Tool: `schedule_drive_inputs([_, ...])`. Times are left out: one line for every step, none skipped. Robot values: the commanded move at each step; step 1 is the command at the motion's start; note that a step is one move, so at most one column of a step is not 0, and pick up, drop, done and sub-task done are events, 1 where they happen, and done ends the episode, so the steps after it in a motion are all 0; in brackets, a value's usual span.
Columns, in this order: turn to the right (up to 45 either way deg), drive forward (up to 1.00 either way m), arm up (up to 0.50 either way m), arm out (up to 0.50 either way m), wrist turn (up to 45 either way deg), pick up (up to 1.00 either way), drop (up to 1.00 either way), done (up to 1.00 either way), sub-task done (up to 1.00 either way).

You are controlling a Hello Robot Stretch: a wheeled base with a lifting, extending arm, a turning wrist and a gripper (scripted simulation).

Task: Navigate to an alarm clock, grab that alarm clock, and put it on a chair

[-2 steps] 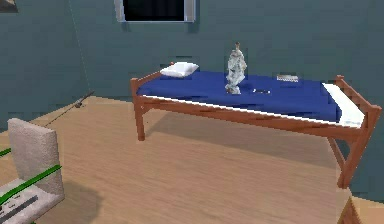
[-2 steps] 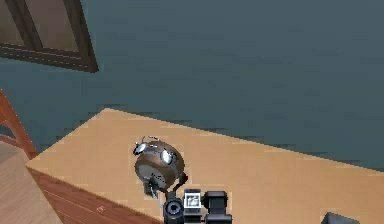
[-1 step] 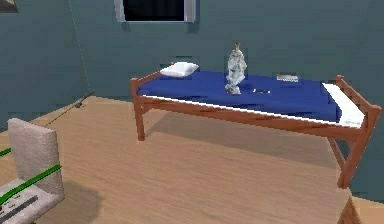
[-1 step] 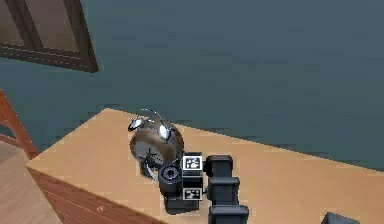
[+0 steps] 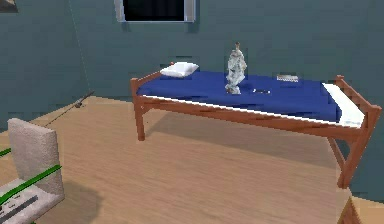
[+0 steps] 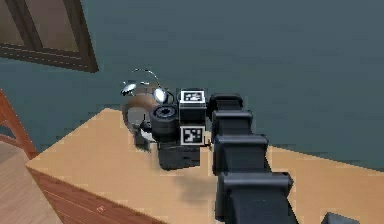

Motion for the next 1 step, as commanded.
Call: schedule_drive_inputs([0.0,0.0,0.0,0.0,-45.0,0.0,0.0,0.0,0.0])
